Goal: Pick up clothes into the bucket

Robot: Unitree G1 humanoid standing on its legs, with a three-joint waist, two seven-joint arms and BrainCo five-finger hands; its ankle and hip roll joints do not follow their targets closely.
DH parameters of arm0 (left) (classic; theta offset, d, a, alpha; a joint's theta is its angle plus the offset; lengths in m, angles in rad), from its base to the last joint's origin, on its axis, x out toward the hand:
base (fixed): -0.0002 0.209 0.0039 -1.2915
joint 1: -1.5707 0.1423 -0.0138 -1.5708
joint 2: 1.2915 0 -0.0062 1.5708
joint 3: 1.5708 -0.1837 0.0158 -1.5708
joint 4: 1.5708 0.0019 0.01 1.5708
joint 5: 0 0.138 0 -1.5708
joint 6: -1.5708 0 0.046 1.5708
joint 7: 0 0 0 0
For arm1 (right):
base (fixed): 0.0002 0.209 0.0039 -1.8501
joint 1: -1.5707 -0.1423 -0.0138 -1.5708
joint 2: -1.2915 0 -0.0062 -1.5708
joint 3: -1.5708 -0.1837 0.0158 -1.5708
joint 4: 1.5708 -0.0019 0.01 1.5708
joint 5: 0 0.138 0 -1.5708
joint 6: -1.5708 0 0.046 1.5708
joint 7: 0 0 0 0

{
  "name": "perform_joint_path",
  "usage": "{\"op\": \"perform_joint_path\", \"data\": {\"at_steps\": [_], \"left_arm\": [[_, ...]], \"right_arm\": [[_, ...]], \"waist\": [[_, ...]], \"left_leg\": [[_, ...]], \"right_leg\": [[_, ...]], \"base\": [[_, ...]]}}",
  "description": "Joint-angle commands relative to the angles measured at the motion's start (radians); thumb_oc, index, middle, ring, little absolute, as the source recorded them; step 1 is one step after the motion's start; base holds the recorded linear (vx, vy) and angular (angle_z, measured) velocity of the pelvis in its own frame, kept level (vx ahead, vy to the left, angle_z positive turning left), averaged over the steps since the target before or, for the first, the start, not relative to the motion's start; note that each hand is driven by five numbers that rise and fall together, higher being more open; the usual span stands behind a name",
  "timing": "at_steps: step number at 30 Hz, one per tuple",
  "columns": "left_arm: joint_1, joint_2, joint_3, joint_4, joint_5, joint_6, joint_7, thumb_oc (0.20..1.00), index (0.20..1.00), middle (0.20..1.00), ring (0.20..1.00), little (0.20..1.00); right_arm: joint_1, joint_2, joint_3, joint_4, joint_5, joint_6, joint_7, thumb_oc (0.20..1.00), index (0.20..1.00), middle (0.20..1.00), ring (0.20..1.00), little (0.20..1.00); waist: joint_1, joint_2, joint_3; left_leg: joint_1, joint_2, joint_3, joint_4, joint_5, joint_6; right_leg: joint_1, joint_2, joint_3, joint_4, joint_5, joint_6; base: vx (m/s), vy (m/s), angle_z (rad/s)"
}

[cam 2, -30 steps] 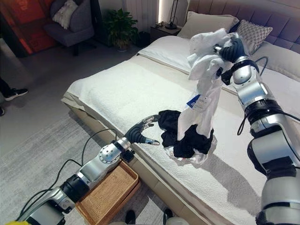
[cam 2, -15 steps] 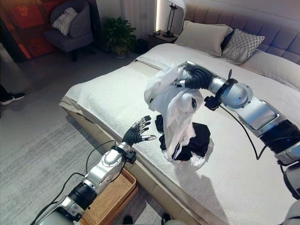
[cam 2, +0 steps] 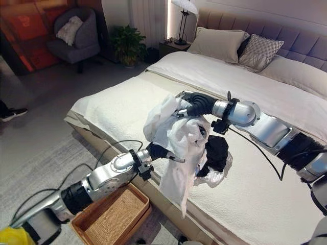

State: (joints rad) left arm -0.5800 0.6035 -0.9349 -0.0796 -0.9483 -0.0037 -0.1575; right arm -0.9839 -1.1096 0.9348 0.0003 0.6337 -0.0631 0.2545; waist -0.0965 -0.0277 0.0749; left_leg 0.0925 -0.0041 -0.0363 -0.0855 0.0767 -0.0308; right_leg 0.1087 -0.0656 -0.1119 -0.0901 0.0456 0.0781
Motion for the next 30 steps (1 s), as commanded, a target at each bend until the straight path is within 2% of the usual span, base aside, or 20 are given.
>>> {"op": "perform_joint_path", "data": {"at_steps": [1, 4, 7, 13, 14, 15, 22, 30], "left_arm": [[-0.077, 0.047, -0.11, -0.05, -0.181, 0.029, -0.109, 1.0, 1.0, 1.0, 1.0, 1.0], [-0.103, 0.085, -0.164, -0.092, -0.253, 0.048, -0.143, 1.0, 1.0, 1.0, 1.0, 1.0], [-0.104, 0.08, -0.199, -0.105, -0.304, 0.072, -0.158, 1.0, 1.0, 1.0, 1.0, 1.0], [-0.059, 0.005, -0.191, -0.089, -0.362, 0.084, -0.151, 1.0, 1.0, 1.0, 1.0, 1.0], [-0.053, -0.003, -0.183, -0.087, -0.358, 0.075, -0.146, 0.282, 0.282, 0.282, 0.282, 0.282], [-0.048, -0.006, -0.169, -0.085, -0.35, 0.065, -0.139, 0.2, 0.2, 0.2, 0.2, 0.2], [0.032, -0.05, -0.073, -0.059, -0.295, 0.02, -0.089, 0.2, 0.2, 0.2, 0.2, 0.2], [0.136, -0.077, 0.046, -0.036, -0.213, -0.012, -0.057, 0.2, 0.2, 0.2, 0.2, 0.2]], "right_arm": [[-0.119, -0.006, 0.052, -0.013, 0.076, -0.045, -0.008, 0.2, 0.2, 0.2, 0.2, 0.2], [-0.11, 0.012, 0.071, -0.015, 0.085, -0.047, 0.002, 0.2, 0.2, 0.2, 0.2, 0.2], [-0.109, 0.028, 0.087, -0.021, 0.079, -0.046, 0.009, 0.2, 0.2, 0.2, 0.2, 0.2], [-0.078, 0.08, 0.08, -0.026, 0.061, -0.042, 0.014, 0.2, 0.2, 0.2, 0.2, 0.2], [-0.07, 0.085, 0.074, -0.026, 0.056, -0.043, 0.011, 0.2, 0.2, 0.2, 0.2, 0.2], [-0.063, 0.087, 0.067, -0.026, 0.052, -0.044, 0.009, 0.2, 0.2, 0.2, 0.2, 0.2], [0.01, 0.078, 0.001, -0.056, 0.021, -0.055, -0.008, 0.2, 0.2, 0.2, 0.2, 0.2], [0.131, 0.015, -0.123, -0.104, -0.003, -0.07, -0.015, 0.2, 0.2, 0.2, 0.2, 0.2]], "waist": [[0.014, -0.049, -0.046], [0.014, -0.048, -0.045], [0.013, -0.046, -0.045], [0.012, -0.045, -0.039], [0.013, -0.046, -0.038], [0.014, -0.046, -0.037], [0.022, -0.05, -0.032], [0.032, -0.055, -0.031]], "left_leg": [[-0.023, 0.009, -0.012, 0.063, -0.079, -0.035], [-0.02, 0.007, -0.013, 0.062, -0.079, -0.035], [-0.02, 0.007, -0.013, 0.06, -0.078, -0.036], [-0.021, 0.005, -0.014, 0.061, -0.078, -0.033], [-0.022, 0.004, -0.014, 0.061, -0.077, -0.033], [-0.022, 0.004, -0.014, 0.06, -0.077, -0.032], [-0.025, 0.002, -0.018, 0.061, -0.079, -0.027], [-0.029, -0.002, -0.023, 0.061, -0.08, -0.024]], "right_leg": [[-0.031, -0.054, 0.005, 0.074, -0.021, 0.065], [-0.028, -0.053, 0.006, 0.073, -0.021, 0.066], [-0.027, -0.054, 0.005, 0.072, -0.021, 0.067], [-0.028, -0.054, 0.004, 0.072, -0.022, 0.065], [-0.028, -0.055, 0.004, 0.071, -0.021, 0.065], [-0.028, -0.055, 0.005, 0.072, -0.021, 0.065], [-0.031, -0.058, 0.002, 0.073, -0.021, 0.065], [-0.029, -0.059, -0.001, 0.072, -0.024, 0.064]], "base": [[0.0, 0.0, 0.0], [0.0, 0.0, 0.0], [0.0, 0.0, 0.0], [0.0, 0.0, 0.0], [0.0, 0.0, 0.0], [0.0, 0.0, 0.0], [0.0, 0.0, 0.0], [0.0, 0.0, 0.01]]}}
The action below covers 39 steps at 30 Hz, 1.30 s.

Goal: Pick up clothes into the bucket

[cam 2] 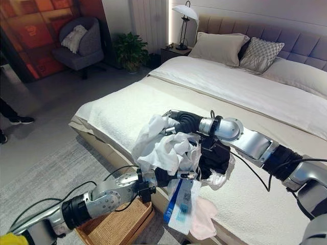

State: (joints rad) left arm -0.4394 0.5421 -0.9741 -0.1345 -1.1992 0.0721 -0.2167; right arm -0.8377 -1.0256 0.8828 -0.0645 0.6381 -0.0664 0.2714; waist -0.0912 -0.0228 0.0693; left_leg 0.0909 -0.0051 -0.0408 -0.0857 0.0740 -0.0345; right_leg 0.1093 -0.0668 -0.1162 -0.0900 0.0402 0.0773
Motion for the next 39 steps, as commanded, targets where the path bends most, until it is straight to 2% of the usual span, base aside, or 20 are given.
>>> {"op": "perform_joint_path", "data": {"at_steps": [1, 2, 3, 5, 6, 7, 8, 10, 11, 13, 14, 15, 21, 22, 23, 27, 31, 34, 37, 39], "left_arm": [[0.005, -0.014, 0.098, 0.021, 0.052, -0.092, 0.005, 0.2, 0.2, 0.2, 0.2, 0.2], [0.027, 0.0, 0.142, 0.019, 0.092, -0.109, 0.012, 0.2, 0.2, 0.2, 0.2, 0.2], [0.027, 0.001, 0.14, 0.018, 0.093, -0.109, 0.012, 0.2, 0.2, 0.2, 0.2, 0.2], [0.041, 0.023, 0.174, 0.012, 0.145, -0.12, 0.015, 0.2, 0.2, 0.2, 0.2, 0.2], [0.063, 0.058, 0.23, 0.0, 0.221, -0.142, 0.019, 0.2, 0.2, 0.2, 0.2, 0.2], [0.063, 0.059, 0.229, 0.0, 0.221, -0.142, 0.019, 0.2, 0.2, 0.2, 0.2, 0.2], [0.08, 0.073, 0.26, -0.002, 0.248, -0.148, 0.022, 0.2, 0.2, 0.2, 0.2, 0.2], [0.118, 0.103, 0.32, -0.016, 0.294, -0.16, 0.025, 0.2, 0.2, 0.2, 0.2, 0.2], [0.164, 0.128, 0.39, -0.027, 0.34, -0.176, 0.032, 0.2, 0.2, 0.2, 0.2, 0.2], [0.197, 0.141, 0.43, -0.036, 0.354, -0.184, 0.035, 0.2, 0.2, 0.2, 0.2, 0.2], [0.268, 0.147, 0.512, -0.047, 0.374, -0.193, 0.046, 0.2, 0.2, 0.2, 0.2, 0.2], [0.268, 0.148, 0.512, -0.048, 0.374, -0.193, 0.046, 0.2, 0.2, 0.2, 0.2, 0.2], [0.452, 0.182, 0.768, -0.065, 0.518, -0.234, 0.076, 0.2, 0.2, 0.2, 0.2, 0.2], [0.496, 0.177, 0.837, -0.064, 0.561, -0.248, 0.087, 0.2, 0.2, 0.2, 0.2, 0.2], [0.496, 0.177, 0.837, -0.064, 0.561, -0.248, 0.087, 0.2, 0.2, 0.2, 0.2, 0.2], [0.568, 0.147, 0.983, -0.028, 0.661, -0.281, 0.135, 0.2, 0.2, 0.2, 0.2, 0.2], [0.624, 0.074, 1.097, 0.048, 0.764, -0.298, 0.196, 0.2, 0.2, 0.2, 0.2, 0.2], [0.639, 0.041, 1.149, 0.109, 0.85, -0.305, 0.247, 0.2, 0.2, 0.2, 0.2, 0.2], [0.632, 0.009, 1.196, 0.185, 0.936, -0.305, 0.31, 0.2, 0.2, 0.2, 0.2, 0.2], [0.621, -0.013, 1.201, 0.26, 1.012, -0.303, 0.359, 0.2, 0.2, 0.2, 0.2, 0.2]], "right_arm": [[0.004, -0.077, -0.092, -0.042, -0.013, -0.069, -0.033, 0.2, 0.2, 0.2, 0.2, 0.2], [0.048, -0.097, -0.146, -0.046, -0.022, -0.08, -0.042, 0.203, 0.203, 0.203, 0.203, 0.203], [0.052, -0.097, -0.149, -0.047, -0.023, -0.08, -0.042, 0.244, 0.244, 0.244, 0.244, 0.244], [0.1, -0.11, -0.212, -0.051, -0.032, -0.086, -0.049, 0.423, 0.423, 0.423, 0.423, 0.423], [0.163, -0.12, -0.297, -0.052, -0.047, -0.095, -0.062, 0.793, 0.793, 0.793, 0.793, 0.793], [0.166, -0.12, -0.3, -0.053, -0.047, -0.094, -0.062, 0.862, 0.862, 0.862, 0.862, 0.862], [0.206, -0.122, -0.348, -0.051, -0.05, -0.099, -0.069, 1.0, 1.0, 1.0, 1.0, 1.0], [0.278, -0.118, -0.432, -0.05, -0.056, -0.102, -0.071, 1.0, 1.0, 1.0, 1.0, 1.0], [0.351, -0.109, -0.514, -0.036, -0.056, -0.105, -0.081, 1.0, 1.0, 1.0, 1.0, 1.0], [0.395, -0.103, -0.559, -0.039, -0.057, -0.104, -0.08, 1.0, 1.0, 1.0, 1.0, 1.0], [0.474, -0.088, -0.634, -0.033, -0.058, -0.103, -0.081, 1.0, 1.0, 1.0, 1.0, 1.0], [0.477, -0.088, -0.637, -0.035, -0.058, -0.102, -0.081, 1.0, 1.0, 1.0, 1.0, 1.0], [0.686, -0.029, -0.836, 0.002, -0.109, -0.083, -0.085, 1.0, 1.0, 1.0, 1.0, 1.0], [0.733, -0.012, -0.884, 0.015, -0.129, -0.075, -0.083, 1.0, 1.0, 1.0, 1.0, 1.0], [0.733, -0.012, -0.884, 0.015, -0.129, -0.075, -0.083, 1.0, 1.0, 1.0, 1.0, 1.0], [0.832, 0.089, -0.983, 0.086, -0.151, -0.061, -0.106, 1.0, 1.0, 1.0, 1.0, 1.0], [0.911, 0.292, -1.048, 0.192, -0.213, -0.064, -0.173, 1.0, 1.0, 1.0, 1.0, 1.0], [0.92, 0.42, -1.041, 0.324, -0.286, -0.066, -0.233, 1.0, 1.0, 1.0, 1.0, 1.0], [0.933, 0.465, -1.013, 0.443, -0.447, -0.045, -0.28, 1.0, 1.0, 1.0, 1.0, 1.0], [0.955, 0.489, -1.001, 0.494, -0.489, -0.04, -0.296, 1.0, 1.0, 1.0, 1.0, 1.0]], "waist": [[0.027, -0.061, -0.026], [0.028, -0.061, -0.026], [0.029, -0.061, -0.026], [0.031, -0.062, -0.028], [0.031, -0.06, -0.03], [0.032, -0.061, -0.03], [0.032, -0.06, -0.031], [0.036, -0.06, -0.034], [0.037, -0.059, -0.035], [0.039, -0.059, -0.037], [0.042, -0.059, -0.038], [0.043, -0.059, -0.039], [0.052, -0.057, -0.037], [0.054, -0.057, -0.035], [0.055, -0.057, -0.035], [0.061, -0.054, -0.025], [0.061, -0.044, -0.007], [0.059, -0.04, 0.015], [0.059, -0.036, 0.04], [0.056, -0.035, 0.053]], "left_leg": [[-0.028, -0.002, -0.019, 0.061, -0.077, -0.02], [-0.029, -0.002, -0.019, 0.062, -0.077, -0.019], [-0.029, -0.002, -0.019, 0.062, -0.077, -0.019], [-0.028, -0.001, -0.02, 0.062, -0.078, -0.019], [-0.027, 0.0, -0.022, 0.061, -0.078, -0.019], [-0.027, 0.0, -0.022, 0.061, -0.078, -0.019], [-0.025, 0.0, -0.022, 0.06, -0.078, -0.019], [-0.024, 0.001, -0.021, 0.059, -0.079, -0.018], [-0.023, 0.002, -0.021, 0.058, -0.079, -0.018], [-0.022, 0.003, -0.021, 0.058, -0.08, -0.018], [-0.021, 0.003, -0.023, 0.057, -0.08, -0.018], [-0.02, 0.003, -0.023, 0.056, -0.081, -0.018], [-0.018, 0.005, -0.028, 0.052, -0.081, -0.018], [-0.018, 0.005, -0.029, 0.051, -0.081, -0.018], [-0.018, 0.005, -0.029, 0.051, -0.081, -0.018], [-0.023, 0.004, -0.033, 0.051, -0.081, -0.016], [-0.037, 0.001, -0.036, 0.055, -0.082, -0.013], [-0.057, -0.002, -0.039, 0.065, -0.083, -0.01], [-0.082, -0.004, -0.041, 0.081, -0.085, -0.009], [-0.093, -0.007, -0.04, 0.092, -0.088, -0.008]], "right_leg": [[-0.028, -0.058, 0.003, 0.072, -0.018, 0.065], [-0.028, -0.058, 0.002, 0.072, -0.019, 0.066], [-0.028, -0.058, 0.001, 0.072, -0.019, 0.066], [-0.028, -0.058, 0.0, 0.071, -0.019, 0.066], [-0.025, -0.057, -0.001, 0.071, -0.02, 0.066], [-0.025, -0.057, -0.001, 0.071, -0.02, 0.066], [-0.024, -0.057, -0.001, 0.07, -0.02, 0.065], [-0.023, -0.057, -0.003, 0.07, -0.02, 0.065], [-0.022, -0.057, -0.002, 0.068, -0.02, 0.065], [-0.021, -0.057, -0.003, 0.067, -0.02, 0.064], [-0.02, -0.056, -0.004, 0.065, -0.021, 0.064], [-0.019, -0.056, -0.004, 0.065, -0.021, 0.064], [-0.016, -0.055, -0.008, 0.059, -0.023, 0.061], [-0.016, -0.054, -0.011, 0.059, -0.024, 0.061], [-0.016, -0.054, -0.011, 0.059, -0.024, 0.061], [-0.018, -0.053, -0.014, 0.059, -0.026, 0.059], [-0.03, -0.054, -0.018, 0.064, -0.031, 0.056], [-0.047, -0.053, -0.02, 0.073, -0.035, 0.054], [-0.073, -0.055, -0.021, 0.09, -0.039, 0.052], [-0.082, -0.055, -0.02, 0.098, -0.04, 0.051]], "base": [[0.0, 0.0, 0.0], [0.0, 0.0, 0.0], [0.0, 0.0, 0.0], [0.0, 0.0, 0.0], [0.0, 0.0, 0.0], [0.0, 0.0, 0.0], [0.0, 0.0, 0.0], [0.0, 0.0, 0.0], [0.0, 0.0, 0.0], [0.0, 0.0, 0.0], [0.0, 0.0, 0.0], [0.0, 0.0, 0.0], [0.0, 0.0, 0.0], [0.0, 0.0, 0.0], [0.01, -0.002, 0.04], [0.0, 0.0, 0.04], [-0.02, 0.013, 0.05], [-0.06, 0.015, 0.09], [-0.07, 0.016, 0.04], [-0.02, 0.008, 0.0]]}}
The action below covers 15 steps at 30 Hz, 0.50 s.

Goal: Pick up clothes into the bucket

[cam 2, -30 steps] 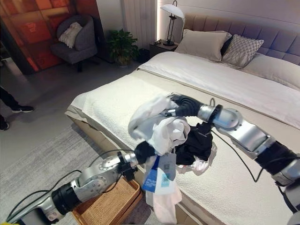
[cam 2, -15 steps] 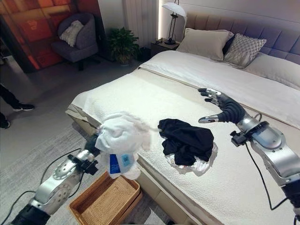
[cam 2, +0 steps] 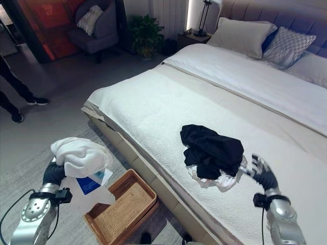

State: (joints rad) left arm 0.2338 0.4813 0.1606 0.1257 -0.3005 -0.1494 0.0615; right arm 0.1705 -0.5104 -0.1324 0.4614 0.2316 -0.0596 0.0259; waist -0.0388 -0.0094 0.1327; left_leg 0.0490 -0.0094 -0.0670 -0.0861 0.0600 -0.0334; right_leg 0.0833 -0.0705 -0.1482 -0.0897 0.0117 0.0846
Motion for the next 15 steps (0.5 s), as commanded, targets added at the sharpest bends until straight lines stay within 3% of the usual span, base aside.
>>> {"op": "perform_joint_path", "data": {"at_steps": [1, 6, 9, 15], "left_arm": [[-0.064, 0.042, 0.064, 0.034, 0.143, -0.078, 0.102, 0.2, 0.2, 0.2, 0.2, 0.2], [-0.16, 0.05, 0.03, 0.256, 0.255, -0.064, 0.226, 0.2, 0.2, 0.2, 0.2, 0.2], [-0.215, 0.058, 0.005, 0.327, 0.262, -0.053, 0.292, 0.2, 0.2, 0.2, 0.2, 0.2], [-0.353, 0.114, -0.058, 0.49, 0.254, -0.047, 0.359, 0.2, 0.2, 0.2, 0.2, 0.2]], "right_arm": [[-0.049, -0.012, 0.022, -0.008, -0.089, -0.047, -0.054, 1.0, 1.0, 1.0, 1.0, 1.0], [-0.031, 0.027, 0.07, 0.088, -0.159, -0.066, -0.092, 1.0, 1.0, 1.0, 1.0, 1.0], [-0.039, 0.031, 0.105, 0.114, -0.202, -0.078, -0.131, 1.0, 1.0, 1.0, 1.0, 1.0], [-0.058, 0.028, 0.221, 0.103, -0.225, -0.102, -0.121, 1.0, 1.0, 1.0, 1.0, 1.0]], "waist": [[0.001, -0.049, -0.002], [-0.016, -0.055, 0.066], [-0.032, -0.06, 0.114], [-0.053, -0.089, 0.214]], "left_leg": [[-0.056, -0.004, -0.013, 0.097, -0.074, -0.009], [-0.124, -0.01, -0.01, 0.155, -0.078, -0.006], [-0.169, -0.012, -0.002, 0.188, -0.079, 0.0], [-0.318, -0.015, 0.016, 0.325, -0.093, 0.011]], "right_leg": [[-0.061, -0.051, 0.014, 0.101, -0.012, 0.044], [-0.133, -0.055, 0.032, 0.156, -0.018, 0.043], [-0.196, -0.053, 0.046, 0.211, -0.023, 0.042], [-0.342, -0.067, 0.074, 0.33, -0.035, 0.034]], "base": [[-0.06, 0.018, -0.01], [-0.11, 0.026, -0.02], [-0.15, 0.049, -0.04], [-0.13, 0.041, -0.14]]}}
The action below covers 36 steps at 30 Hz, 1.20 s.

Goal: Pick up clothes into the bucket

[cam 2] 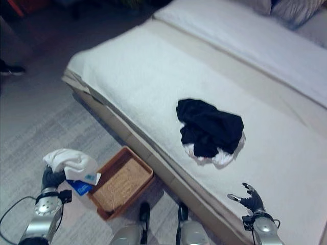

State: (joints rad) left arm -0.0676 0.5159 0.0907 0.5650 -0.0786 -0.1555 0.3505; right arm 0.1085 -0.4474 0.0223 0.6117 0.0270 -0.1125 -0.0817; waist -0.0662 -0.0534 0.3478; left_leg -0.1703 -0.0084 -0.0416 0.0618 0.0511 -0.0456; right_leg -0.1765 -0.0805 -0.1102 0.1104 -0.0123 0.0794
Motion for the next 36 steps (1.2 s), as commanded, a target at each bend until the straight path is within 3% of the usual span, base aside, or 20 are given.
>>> {"op": "perform_joint_path", "data": {"at_steps": [1, 6, 11, 12, 17, 19, 21, 22, 29, 36], "left_arm": [[-0.07, 0.09, 0.0, 0.073, 0.029, -0.039, 0.074, 0.2, 0.2, 0.2, 0.2, 0.2], [-0.162, 0.161, -0.045, 0.122, 0.037, -0.024, 0.128, 0.2, 0.2, 0.2, 0.2, 0.2], [-0.208, 0.217, -0.061, 0.126, 0.055, -0.007, 0.145, 0.2, 0.2, 0.2, 0.2, 0.2], [-0.258, 0.268, -0.086, 0.186, 0.069, 0.001, 0.144, 0.2, 0.2, 0.2, 0.2, 0.2], [-0.343, 0.327, -0.13, 0.219, 0.071, 0.019, 0.147, 0.2, 0.2, 0.2, 0.2, 0.2], [-0.365, 0.348, -0.143, 0.218, 0.075, 0.028, 0.138, 1.0, 1.0, 1.0, 1.0, 1.0], [-0.413, 0.366, -0.183, 0.268, 0.08, 0.044, 0.122, 1.0, 1.0, 1.0, 1.0, 1.0], [-0.398, 0.369, -0.175, 0.195, 0.076, 0.049, 0.121, 1.0, 1.0, 1.0, 1.0, 1.0], [-0.386, 0.362, -0.161, 0.181, 0.094, 0.057, 0.132, 1.0, 1.0, 1.0, 1.0, 1.0], [-0.394, 0.335, -0.182, 0.189, 0.175, 0.085, 0.135, 1.0, 1.0, 1.0, 1.0, 1.0]], "right_arm": [[0.002, -0.036, 0.078, -0.044, -0.015, -0.052, -0.013, 1.0, 1.0, 1.0, 1.0, 1.0], [-0.033, -0.045, 0.122, -0.054, 0.014, -0.07, -0.048, 1.0, 1.0, 1.0, 1.0, 1.0], [-0.051, -0.054, 0.134, -0.071, 0.037, -0.075, -0.062, 1.0, 1.0, 1.0, 1.0, 1.0], [-0.062, -0.061, 0.143, -0.073, 0.05, -0.079, -0.07, 1.0, 1.0, 1.0, 1.0, 1.0], [-0.078, -0.071, 0.151, -0.081, 0.074, -0.086, -0.089, 1.0, 1.0, 1.0, 1.0, 1.0], [-0.082, -0.072, 0.158, -0.088, 0.082, -0.084, -0.095, 1.0, 1.0, 1.0, 1.0, 1.0], [-0.105, -0.074, 0.169, -0.088, 0.093, -0.08, -0.101, 1.0, 1.0, 1.0, 1.0, 1.0], [-0.102, -0.072, 0.168, -0.106, 0.1, -0.077, -0.104, 1.0, 1.0, 1.0, 1.0, 1.0], [-0.146, -0.07, 0.167, -0.167, 0.107, -0.087, -0.127, 1.0, 1.0, 1.0, 1.0, 1.0], [-0.233, -0.11, 0.108, -0.353, 0.056, -0.137, -0.22, 1.0, 1.0, 1.0, 1.0, 1.0]], "waist": [[-0.028, -0.049, 0.013], [-0.041, -0.076, 0.106], [-0.045, -0.097, 0.14], [-0.051, -0.105, 0.162], [-0.061, -0.116, 0.172], [-0.063, -0.119, 0.172], [-0.066, -0.125, 0.172], [-0.062, -0.125, 0.172], [-0.06, -0.128, 0.172], [-0.06, -0.104, 0.172]], "left_leg": [[-0.121, -0.016, -0.012, 0.197, -0.087, 0.023], [-0.276, -0.008, -0.005, 0.33, -0.108, 0.021], [-0.364, 0.003, -0.007, 0.365, -0.105, 0.018], [-0.399, 0.005, -0.012, 0.378, -0.102, 0.016], [-0.479, 0.008, -0.019, 0.386, -0.093, 0.012], [-0.507, 0.012, -0.021, 0.388, -0.088, 0.011], [-0.521, 0.016, -0.021, 0.384, -0.085, 0.012], [-0.528, 0.019, -0.023, 0.376, -0.082, 0.01], [-0.519, 0.023, -0.016, 0.341, -0.079, 0.008], [-0.501, 0.016, -0.012, 0.318, -0.08, 0.01]], "right_leg": [[-0.102, -0.059, 0.039, 0.143, -0.013, 0.037], [-0.238, -0.049, 0.058, 0.213, -0.01, 0.03], [-0.321, -0.04, 0.059, 0.227, -0.001, 0.032], [-0.351, -0.041, 0.056, 0.233, 0.004, 0.033], [-0.421, -0.04, 0.047, 0.235, 0.013, 0.037], [-0.449, -0.039, 0.041, 0.231, 0.023, 0.039], [-0.461, -0.037, 0.04, 0.219, 0.033, 0.044], [-0.466, -0.035, 0.036, 0.204, 0.04, 0.047], [-0.464, -0.031, 0.035, 0.16, 0.054, 0.051], [-0.454, -0.036, 0.041, 0.156, 0.044, 0.049]], "base": [[-0.1, 0.018, -0.12], [-0.11, 0.005, -0.03], [-0.09, -0.012, -0.11], [-0.04, -0.006, -0.04], [-0.05, -0.001, 0.05], [-0.01, -0.006, 0.06], [0.0, 0.001, 0.02], [0.0, 0.0, 0.0], [0.0, 0.003, -0.01], [0.01, 0.023, -0.03]]}}
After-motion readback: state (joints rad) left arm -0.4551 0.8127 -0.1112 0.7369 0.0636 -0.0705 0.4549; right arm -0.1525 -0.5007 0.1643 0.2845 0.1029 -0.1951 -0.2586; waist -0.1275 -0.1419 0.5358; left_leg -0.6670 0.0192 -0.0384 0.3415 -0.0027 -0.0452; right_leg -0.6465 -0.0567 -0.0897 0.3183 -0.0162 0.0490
